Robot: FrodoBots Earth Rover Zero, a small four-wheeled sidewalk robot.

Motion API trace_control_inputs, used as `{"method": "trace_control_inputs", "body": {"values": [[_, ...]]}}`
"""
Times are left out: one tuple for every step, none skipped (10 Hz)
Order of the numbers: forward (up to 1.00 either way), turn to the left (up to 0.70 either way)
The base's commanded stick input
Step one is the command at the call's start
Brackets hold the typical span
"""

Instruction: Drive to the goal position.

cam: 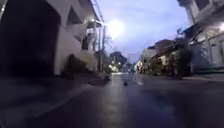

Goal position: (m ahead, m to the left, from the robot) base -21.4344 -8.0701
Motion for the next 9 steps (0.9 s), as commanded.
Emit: {"method": "trace_control_inputs", "body": {"values": [[0.70, -0.35], [0.70, -0.35], [0.70, -0.27], [0.70, 0.00], [0.70, 0.00], [0.70, 0.00], [0.70, 0.00], [0.70, 0.00], [0.70, 0.00]]}}
